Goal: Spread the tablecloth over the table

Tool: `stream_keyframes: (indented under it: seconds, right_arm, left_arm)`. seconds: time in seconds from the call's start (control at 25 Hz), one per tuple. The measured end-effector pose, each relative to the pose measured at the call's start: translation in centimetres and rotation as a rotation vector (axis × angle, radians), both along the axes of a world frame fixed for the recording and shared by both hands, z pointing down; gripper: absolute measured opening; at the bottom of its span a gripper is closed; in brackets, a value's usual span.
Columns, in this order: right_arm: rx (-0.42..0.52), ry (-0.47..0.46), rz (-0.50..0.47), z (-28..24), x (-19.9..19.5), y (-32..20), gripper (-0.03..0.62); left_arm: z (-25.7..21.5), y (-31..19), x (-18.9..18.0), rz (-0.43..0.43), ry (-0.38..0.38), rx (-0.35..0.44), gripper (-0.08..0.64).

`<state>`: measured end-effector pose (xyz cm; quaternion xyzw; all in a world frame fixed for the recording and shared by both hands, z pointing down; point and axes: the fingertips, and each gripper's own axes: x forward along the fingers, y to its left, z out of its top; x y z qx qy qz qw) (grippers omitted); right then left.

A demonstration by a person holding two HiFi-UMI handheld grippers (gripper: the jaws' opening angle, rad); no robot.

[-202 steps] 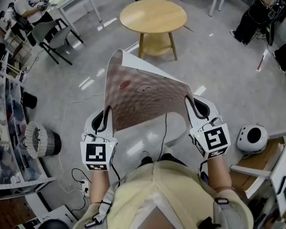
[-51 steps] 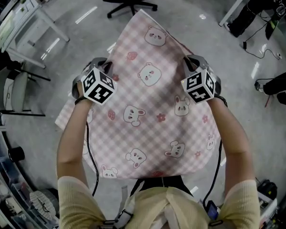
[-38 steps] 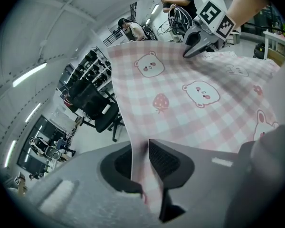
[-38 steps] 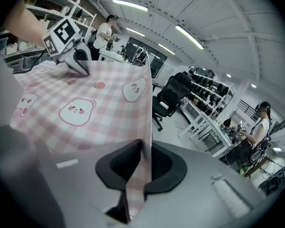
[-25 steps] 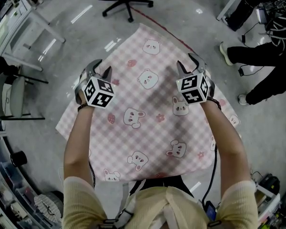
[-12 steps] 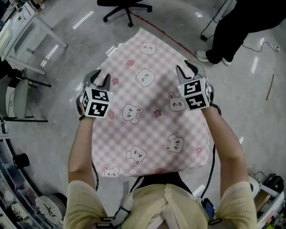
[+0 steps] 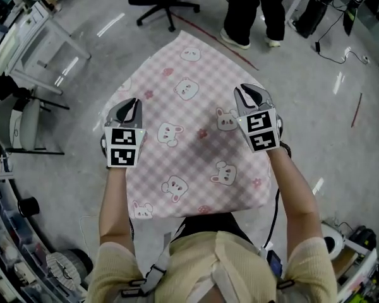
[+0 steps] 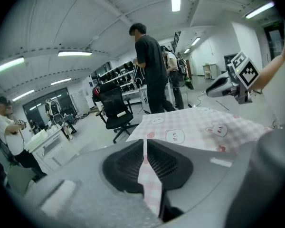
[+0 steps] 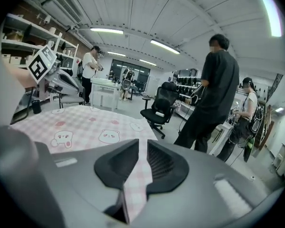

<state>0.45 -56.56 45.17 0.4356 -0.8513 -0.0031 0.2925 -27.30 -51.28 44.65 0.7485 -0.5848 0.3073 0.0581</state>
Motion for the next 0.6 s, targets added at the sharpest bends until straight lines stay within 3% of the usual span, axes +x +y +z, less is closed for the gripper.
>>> stream_keyframes:
  seconds: [0.2,0.44,0.6]
  right_arm:
    - [0.021,-0.049,-0.005,-2.3,0.3,3.6,0.032]
    - [0.071,-0.119,-0.01,-5.5,0.7,7.2,0.005]
    - [0.09,-0.132,-0.01,-6.3,1.3,9.7,0.005]
  left_arm:
    - [-1.5,3.9,1.0,-0.037,0.075,0.01,0.015]
    - [-3.9,8.0,1.9,-0.105,0.249,0.071,0.008]
    - [-5.3,10.6,2.6,-0.127,0.293,0.098,0.008]
